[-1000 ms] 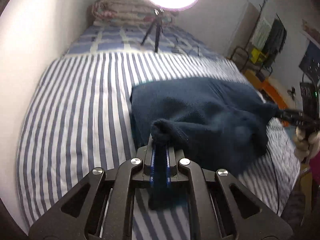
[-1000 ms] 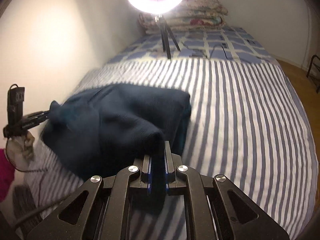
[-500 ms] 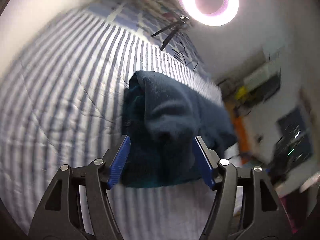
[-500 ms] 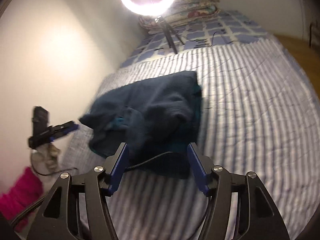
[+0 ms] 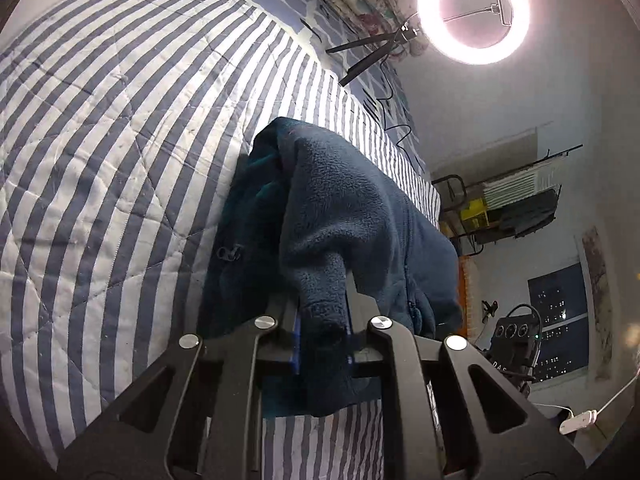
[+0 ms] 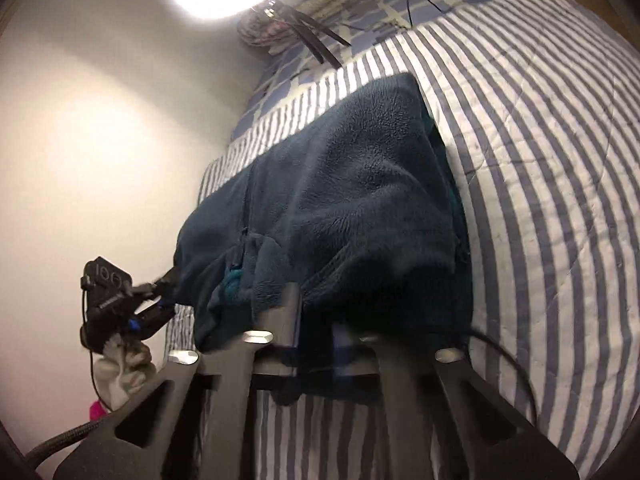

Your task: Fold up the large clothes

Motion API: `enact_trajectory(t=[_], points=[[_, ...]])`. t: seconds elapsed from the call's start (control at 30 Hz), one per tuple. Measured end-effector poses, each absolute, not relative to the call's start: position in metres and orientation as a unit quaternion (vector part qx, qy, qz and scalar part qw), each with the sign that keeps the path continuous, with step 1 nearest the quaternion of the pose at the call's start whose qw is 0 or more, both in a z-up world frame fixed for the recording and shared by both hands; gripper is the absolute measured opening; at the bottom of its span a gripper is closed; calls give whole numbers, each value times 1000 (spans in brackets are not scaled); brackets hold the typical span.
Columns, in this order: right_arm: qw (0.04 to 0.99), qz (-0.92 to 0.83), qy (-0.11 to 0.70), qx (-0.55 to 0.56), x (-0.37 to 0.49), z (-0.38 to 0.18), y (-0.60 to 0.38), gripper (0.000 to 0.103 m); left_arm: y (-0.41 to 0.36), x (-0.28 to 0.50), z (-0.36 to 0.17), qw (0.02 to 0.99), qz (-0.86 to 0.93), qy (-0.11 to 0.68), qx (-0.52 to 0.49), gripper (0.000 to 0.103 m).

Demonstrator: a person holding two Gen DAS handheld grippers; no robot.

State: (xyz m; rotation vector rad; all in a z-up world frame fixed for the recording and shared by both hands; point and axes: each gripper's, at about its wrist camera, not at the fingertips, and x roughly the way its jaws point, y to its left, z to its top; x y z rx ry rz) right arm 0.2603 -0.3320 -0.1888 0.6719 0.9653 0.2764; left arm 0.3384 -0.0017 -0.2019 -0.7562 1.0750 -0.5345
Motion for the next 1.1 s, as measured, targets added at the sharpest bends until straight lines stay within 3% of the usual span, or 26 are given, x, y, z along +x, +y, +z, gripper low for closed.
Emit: enact_trajectory(t=[0.2,0.3,0.47,0.6,0.73,0.83,0.97,1.1], points=[[844,149,428,286,224,-151,-327,6,2,309,-165,778,-272,478,-305,8],[841,161,422,298,199,-144,-334,6,5,302,-174,785,-257,489,-280,8],[829,105,476,274,207,-194,-327,3,-11,303,-235,778,-208,542,-241,8],[829,93,487,257,211,-204,-325,3,-11,293,-226,794,-209,524,-227,9],[841,112,476,232,192,-172,-327,5,2,279,-202,804,-208,516,-211,30],[849,129,466,213,169,-147,-333,13,12,264,-172,828,-211,484,-190,31],[872,139,425,201,150,-118,-355,50,8,252,-135,848,-225,446,-177,31],[882,121,396,227,170,-111,-379,54,-30,264,-110,855,-258,423,-151,31]])
